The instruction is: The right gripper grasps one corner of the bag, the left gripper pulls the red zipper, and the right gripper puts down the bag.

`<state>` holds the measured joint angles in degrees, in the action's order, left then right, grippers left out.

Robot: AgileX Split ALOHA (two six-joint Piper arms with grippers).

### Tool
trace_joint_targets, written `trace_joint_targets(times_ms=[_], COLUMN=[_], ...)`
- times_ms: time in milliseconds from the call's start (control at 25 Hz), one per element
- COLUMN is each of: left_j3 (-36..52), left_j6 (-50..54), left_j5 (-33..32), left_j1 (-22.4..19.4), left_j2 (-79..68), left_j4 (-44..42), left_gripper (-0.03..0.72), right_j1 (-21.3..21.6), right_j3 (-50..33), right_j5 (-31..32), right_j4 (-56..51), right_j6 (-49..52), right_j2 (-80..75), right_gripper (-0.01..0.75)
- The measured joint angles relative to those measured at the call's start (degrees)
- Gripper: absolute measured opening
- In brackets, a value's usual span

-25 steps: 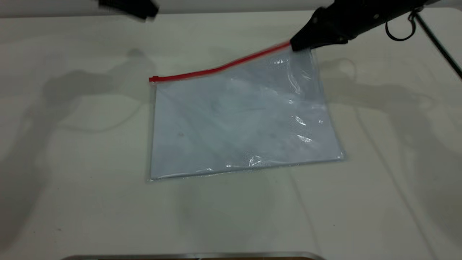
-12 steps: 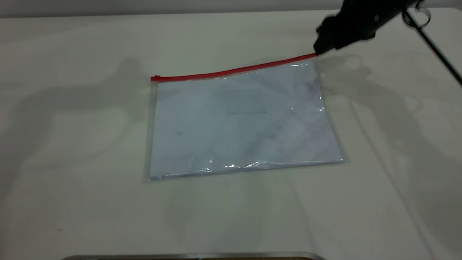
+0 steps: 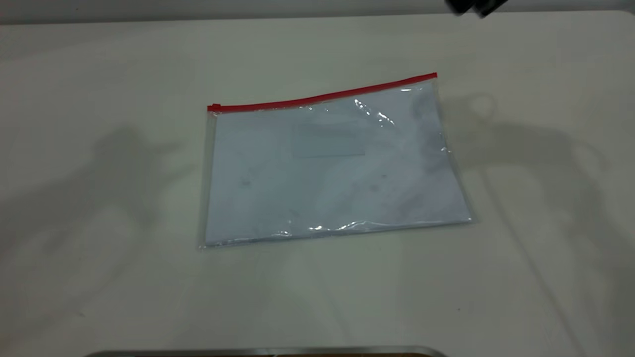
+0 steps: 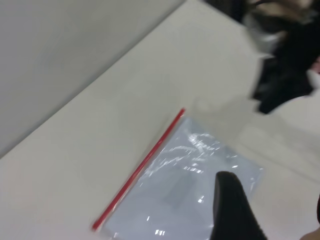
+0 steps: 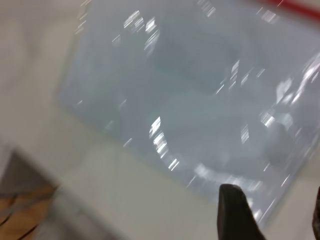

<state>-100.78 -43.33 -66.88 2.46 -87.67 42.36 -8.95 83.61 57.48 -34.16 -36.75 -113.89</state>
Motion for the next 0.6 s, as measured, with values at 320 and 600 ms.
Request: trace_joint_targets(times_ms=[320,600], left_j3=[1.93,13.64], left_j6=[16.99,25.1], left_j5=[-0.04,-0.04], left_j1=[0.0,0.0], left_j2=[9.41,17.7], left_j4=[-15.09,-24.67], left_gripper=[0.468,0.468], right_j1=[0.0,0.0], right_j3=[0.0,-0.05], right_j5=[11.78,12.78], right_j4=[1.77,9.63], right_j6=[8.11,19.1], right_j2=[14.03,26.93], right_gripper=[0.396,0.396])
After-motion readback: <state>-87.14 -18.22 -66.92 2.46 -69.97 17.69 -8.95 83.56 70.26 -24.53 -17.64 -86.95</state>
